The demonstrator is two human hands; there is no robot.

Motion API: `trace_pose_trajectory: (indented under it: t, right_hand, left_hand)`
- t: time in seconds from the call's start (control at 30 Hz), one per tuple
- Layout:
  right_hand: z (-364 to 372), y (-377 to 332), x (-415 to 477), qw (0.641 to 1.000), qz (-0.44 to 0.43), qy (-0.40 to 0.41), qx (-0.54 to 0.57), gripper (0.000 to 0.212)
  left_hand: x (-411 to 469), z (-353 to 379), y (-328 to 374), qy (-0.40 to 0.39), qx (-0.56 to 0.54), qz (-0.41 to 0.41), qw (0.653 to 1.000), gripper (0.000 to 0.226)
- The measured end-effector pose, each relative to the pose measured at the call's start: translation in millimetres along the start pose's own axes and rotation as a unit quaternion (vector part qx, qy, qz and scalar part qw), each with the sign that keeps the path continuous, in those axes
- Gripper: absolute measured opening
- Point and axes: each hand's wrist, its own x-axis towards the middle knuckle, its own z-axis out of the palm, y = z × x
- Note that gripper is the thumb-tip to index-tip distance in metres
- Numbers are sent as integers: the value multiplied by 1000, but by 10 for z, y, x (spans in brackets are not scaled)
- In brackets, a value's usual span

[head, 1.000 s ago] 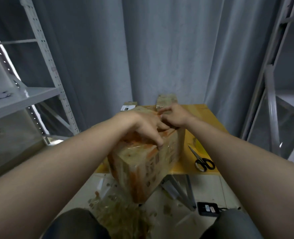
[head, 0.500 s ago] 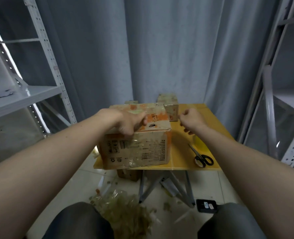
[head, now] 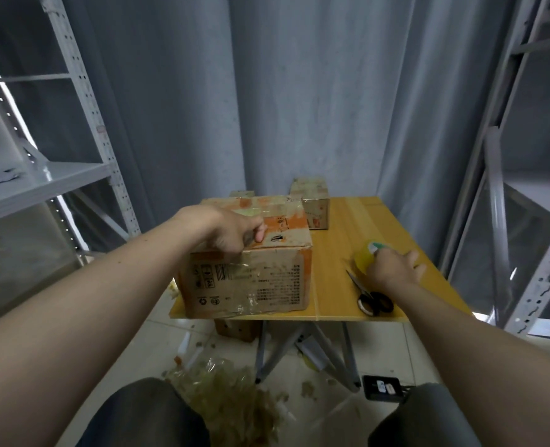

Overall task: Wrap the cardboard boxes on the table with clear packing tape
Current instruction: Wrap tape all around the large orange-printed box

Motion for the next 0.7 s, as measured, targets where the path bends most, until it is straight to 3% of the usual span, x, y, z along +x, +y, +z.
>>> trace_pose_trajectory:
  t: [0.13,0.2,0.33,0.47,0.53,0.63,0.7]
  right_hand:
    - [-245,-338,-36,965,-65,21,251,27]
    - [-413,-564,-167,932,-117,31,341,16]
    - [-609,-883,-420,883,-183,28,431,11]
    - [-714,-1061,-594,839,-219,29,498,8]
    - [-718,-1157,-641,837,-237,15,493,12]
    - [-666,-1341,-647,853,-259,-22,453,31]
    - [-601,-1474,-657,844,-268,-49,462,29]
  left_hand:
    - [-36,71,32,21,16,-19,999,65]
    - [-84,117,40,50,25,-28,998,61]
    - [-251,223,-13,102,8,-4,995,42]
    - [-468,294,-341,126,12,36,991,38]
    - [-568,325,-473,148,-55,45,986,44]
    - [-666,399,-480,256,-242,44,935,45]
    - [-655,426,-423,340,-314,29,886,35]
